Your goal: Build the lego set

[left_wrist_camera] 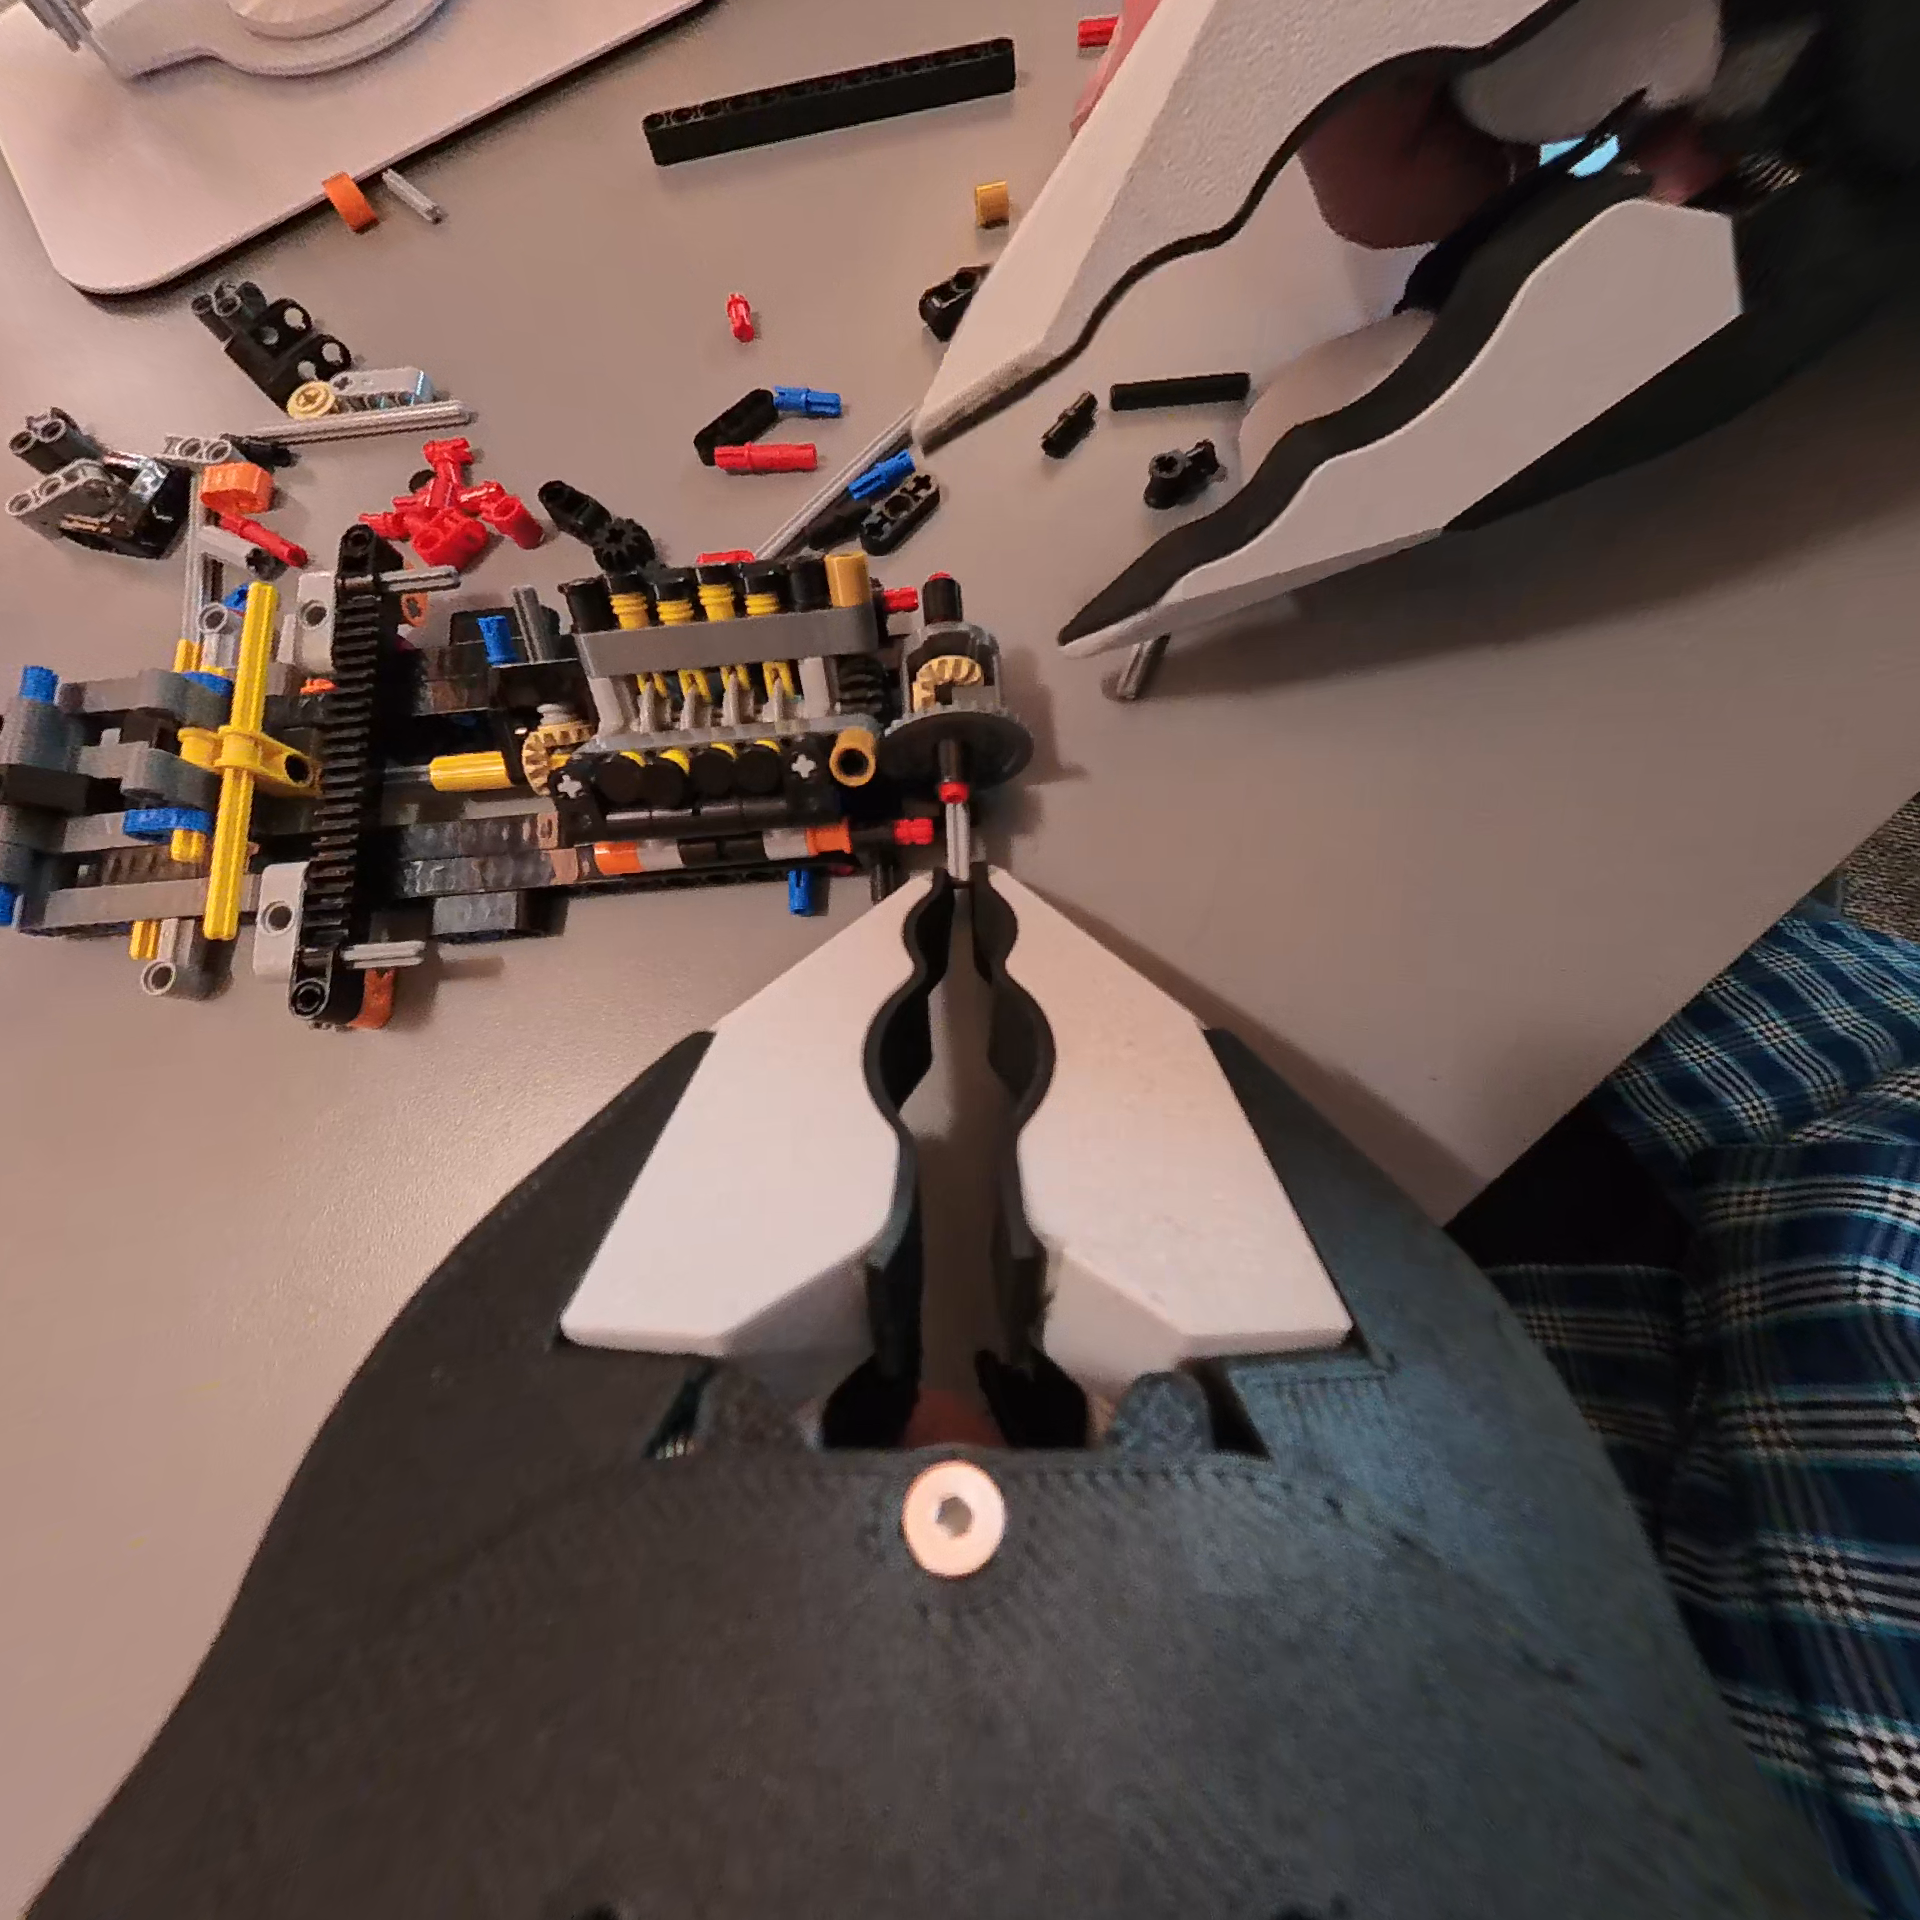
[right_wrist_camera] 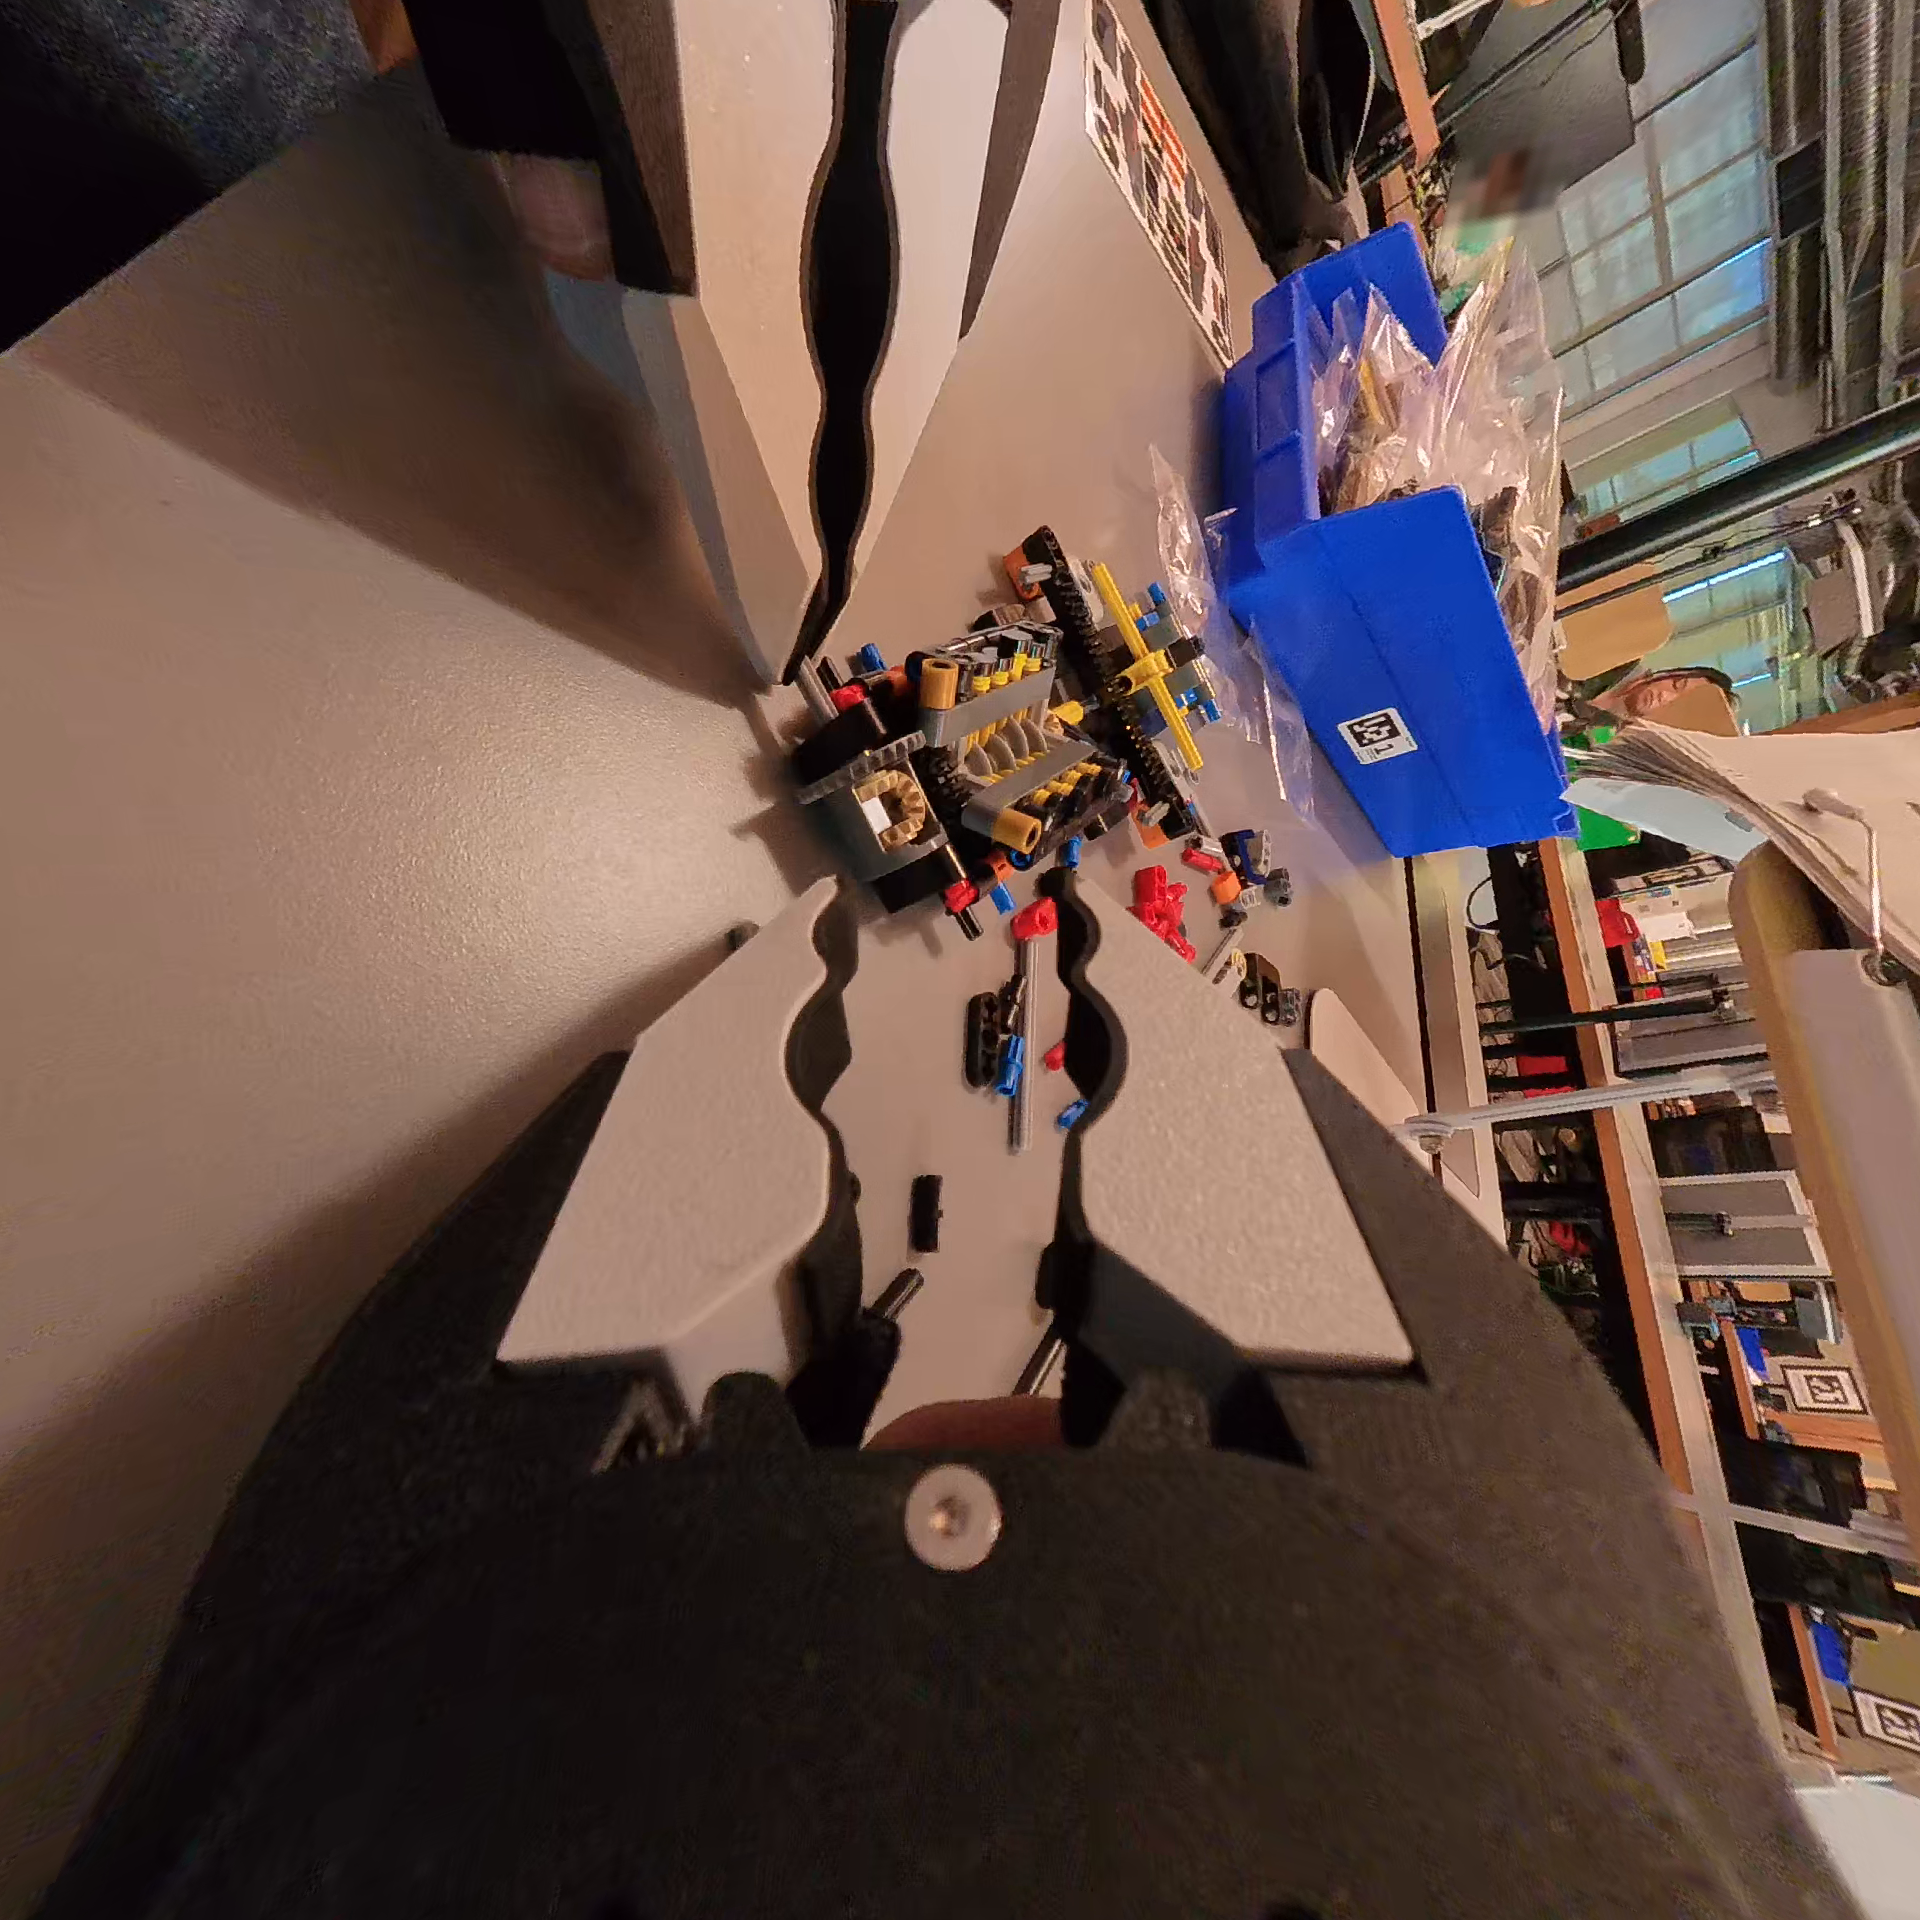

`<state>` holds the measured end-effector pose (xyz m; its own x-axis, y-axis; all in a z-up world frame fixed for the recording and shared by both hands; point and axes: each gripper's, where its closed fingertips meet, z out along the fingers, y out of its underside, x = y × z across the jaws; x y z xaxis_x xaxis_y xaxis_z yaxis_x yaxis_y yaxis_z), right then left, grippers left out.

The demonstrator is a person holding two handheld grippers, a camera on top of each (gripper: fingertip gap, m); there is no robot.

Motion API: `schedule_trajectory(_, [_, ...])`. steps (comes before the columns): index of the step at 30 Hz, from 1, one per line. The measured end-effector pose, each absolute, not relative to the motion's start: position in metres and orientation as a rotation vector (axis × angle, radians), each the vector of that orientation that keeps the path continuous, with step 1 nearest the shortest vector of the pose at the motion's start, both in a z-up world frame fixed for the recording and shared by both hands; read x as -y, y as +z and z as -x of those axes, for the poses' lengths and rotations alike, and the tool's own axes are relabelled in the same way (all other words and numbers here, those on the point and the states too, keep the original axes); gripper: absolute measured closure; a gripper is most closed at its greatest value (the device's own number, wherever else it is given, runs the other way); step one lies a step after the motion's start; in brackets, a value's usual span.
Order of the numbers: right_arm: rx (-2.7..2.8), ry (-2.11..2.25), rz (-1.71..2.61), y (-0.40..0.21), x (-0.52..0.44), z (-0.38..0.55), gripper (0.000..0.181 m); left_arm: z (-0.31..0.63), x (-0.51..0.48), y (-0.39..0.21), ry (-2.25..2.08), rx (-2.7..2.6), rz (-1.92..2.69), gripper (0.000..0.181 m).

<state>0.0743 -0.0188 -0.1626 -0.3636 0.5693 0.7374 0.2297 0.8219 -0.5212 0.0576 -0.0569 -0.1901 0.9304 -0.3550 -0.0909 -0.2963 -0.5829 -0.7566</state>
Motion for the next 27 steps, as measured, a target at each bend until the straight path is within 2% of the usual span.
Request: schedule_trajectory(27, [1.886,0.47,0.662,-0.162,0.007,-0.072,0.144,-0.058,0.057,-0.19,-0.127,-0.45,2.23,0.18])
